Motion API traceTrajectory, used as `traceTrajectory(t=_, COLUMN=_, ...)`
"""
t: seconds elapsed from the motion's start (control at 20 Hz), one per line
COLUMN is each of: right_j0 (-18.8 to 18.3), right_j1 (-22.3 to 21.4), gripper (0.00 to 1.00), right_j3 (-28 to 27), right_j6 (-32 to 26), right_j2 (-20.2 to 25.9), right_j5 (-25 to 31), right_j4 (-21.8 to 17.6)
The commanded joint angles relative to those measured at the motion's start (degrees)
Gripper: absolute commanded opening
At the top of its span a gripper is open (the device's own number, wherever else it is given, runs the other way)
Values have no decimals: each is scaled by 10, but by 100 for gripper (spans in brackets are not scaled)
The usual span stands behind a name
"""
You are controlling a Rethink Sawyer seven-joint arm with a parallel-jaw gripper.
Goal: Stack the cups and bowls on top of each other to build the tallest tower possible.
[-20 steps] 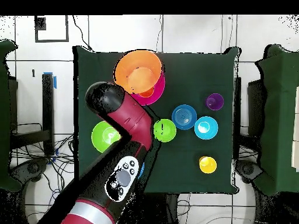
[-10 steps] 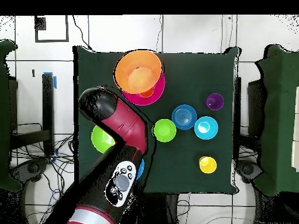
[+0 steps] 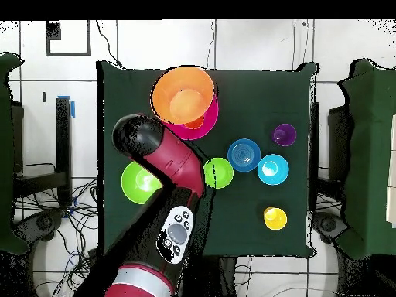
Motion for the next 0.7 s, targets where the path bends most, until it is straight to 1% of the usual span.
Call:
traceTrajectory(t=0.05, right_j0=-19, right_j1=2, gripper=0, right_j3=40, right_j6=-44, right_j2=107, right_j5=-39, right_j4=-55)
traceTrajectory(t=0.25, right_j0=-19, right_j1=-8, gripper=0, right_j3=51, right_j6=-31, right_j2=117, right_j5=-44, right_j4=-61)
traceTrajectory(t=0.4, right_j0=-14, right_j1=-13, gripper=0, right_j3=62, right_j6=-16, right_j2=119, right_j5=-63, right_j4=-63)
traceTrajectory(t=0.7, right_j0=-17, right_j1=-33, gripper=0, right_j3=103, right_j6=-1, right_j2=133, right_j5=-94, right_j4=-65)
